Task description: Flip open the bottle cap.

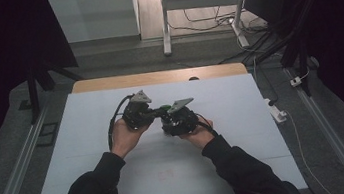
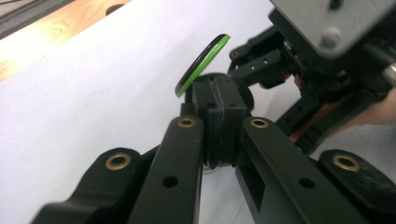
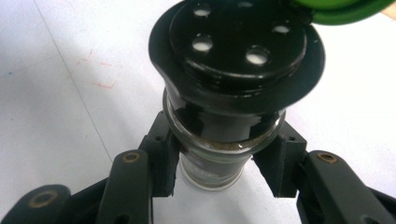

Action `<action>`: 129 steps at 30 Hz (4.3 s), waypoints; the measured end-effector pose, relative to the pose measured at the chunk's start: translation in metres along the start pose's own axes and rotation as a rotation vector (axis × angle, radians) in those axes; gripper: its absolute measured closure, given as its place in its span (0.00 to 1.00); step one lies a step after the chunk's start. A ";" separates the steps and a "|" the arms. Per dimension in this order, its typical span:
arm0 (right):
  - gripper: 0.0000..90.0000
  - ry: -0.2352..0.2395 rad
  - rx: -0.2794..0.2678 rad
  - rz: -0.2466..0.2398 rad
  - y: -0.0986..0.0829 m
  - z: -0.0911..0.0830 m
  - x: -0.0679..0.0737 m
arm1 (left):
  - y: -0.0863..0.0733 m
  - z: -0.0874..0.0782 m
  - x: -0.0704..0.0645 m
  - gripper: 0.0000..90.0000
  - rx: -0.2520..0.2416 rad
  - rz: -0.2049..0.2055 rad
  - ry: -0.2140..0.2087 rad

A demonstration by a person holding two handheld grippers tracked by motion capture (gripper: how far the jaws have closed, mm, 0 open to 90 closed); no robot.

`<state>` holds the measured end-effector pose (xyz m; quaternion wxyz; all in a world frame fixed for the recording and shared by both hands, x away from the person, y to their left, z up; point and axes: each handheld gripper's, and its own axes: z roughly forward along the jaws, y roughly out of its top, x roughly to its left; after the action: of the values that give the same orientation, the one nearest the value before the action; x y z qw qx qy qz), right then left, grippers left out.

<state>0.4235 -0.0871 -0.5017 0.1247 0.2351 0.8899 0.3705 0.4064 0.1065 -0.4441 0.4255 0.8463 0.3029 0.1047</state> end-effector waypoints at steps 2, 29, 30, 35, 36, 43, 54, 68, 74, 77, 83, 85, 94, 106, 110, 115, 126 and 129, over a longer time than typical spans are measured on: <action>0.59 -0.002 -0.001 -0.006 0.000 0.000 0.000 | 0.002 0.001 0.003 0.99 0.000 -0.007 0.005; 0.59 0.001 -0.004 0.002 0.000 0.000 0.000 | -0.007 -0.028 -0.001 0.53 0.028 0.006 -0.005; 0.59 0.001 -0.004 0.002 0.000 0.000 0.000 | -0.008 -0.030 -0.002 0.45 0.028 0.001 -0.016; 0.59 0.001 -0.004 0.000 -0.001 0.000 0.000 | -0.019 -0.042 -0.010 0.28 0.016 -0.013 -0.043; 0.59 0.001 -0.006 0.003 -0.001 0.000 0.000 | -0.022 -0.045 -0.012 0.25 0.015 -0.011 -0.040; 0.59 0.000 -0.004 0.000 -0.001 0.000 0.000 | -0.038 -0.058 -0.020 0.15 0.022 -0.037 -0.042; 0.58 -0.002 0.001 0.004 0.000 -0.001 0.000 | -0.059 -0.078 -0.030 0.04 0.017 -0.057 -0.039; 0.33 0.029 0.014 0.088 -0.003 -0.013 0.000 | -0.087 -0.104 -0.042 0.00 0.007 -0.072 -0.014; 0.25 0.038 0.010 0.109 -0.006 -0.024 0.003 | -0.101 -0.116 -0.046 0.00 -0.002 -0.095 -0.003; 0.21 0.057 0.013 0.120 -0.008 -0.032 0.006 | -0.108 -0.123 -0.048 0.00 -0.006 -0.103 0.003; 0.14 0.083 0.005 0.110 -0.015 -0.051 0.014 | -0.124 -0.137 -0.052 0.00 -0.022 -0.132 0.018; 0.11 0.091 0.011 0.116 -0.018 -0.057 0.017 | -0.130 -0.141 -0.053 0.00 -0.024 -0.137 0.023; 0.04 0.124 0.002 0.123 -0.033 -0.089 0.031 | -0.156 -0.161 -0.058 0.00 -0.030 -0.183 0.043; 0.00 0.058 -0.049 0.136 -0.063 -0.141 0.039 | -0.184 -0.183 -0.063 0.00 -0.048 -0.259 0.077; 0.00 0.003 -0.057 0.185 -0.081 -0.160 0.035 | -0.192 -0.189 -0.064 0.00 -0.053 -0.273 0.093; 0.00 -0.066 -0.080 0.250 -0.104 -0.182 0.032 | -0.199 -0.195 -0.064 0.00 -0.052 -0.289 0.130; 0.00 -0.170 -0.054 0.316 -0.143 -0.217 0.034 | -0.205 -0.200 -0.065 0.00 -0.018 -0.304 0.184; 0.00 -0.178 -0.045 0.345 -0.151 -0.223 0.034 | -0.204 -0.199 -0.065 0.00 -0.001 -0.302 0.191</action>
<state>0.2566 -0.2968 -0.4564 0.1430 0.4130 0.8134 0.3838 0.1816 0.2907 -0.4762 0.4060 0.7772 0.4655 0.1198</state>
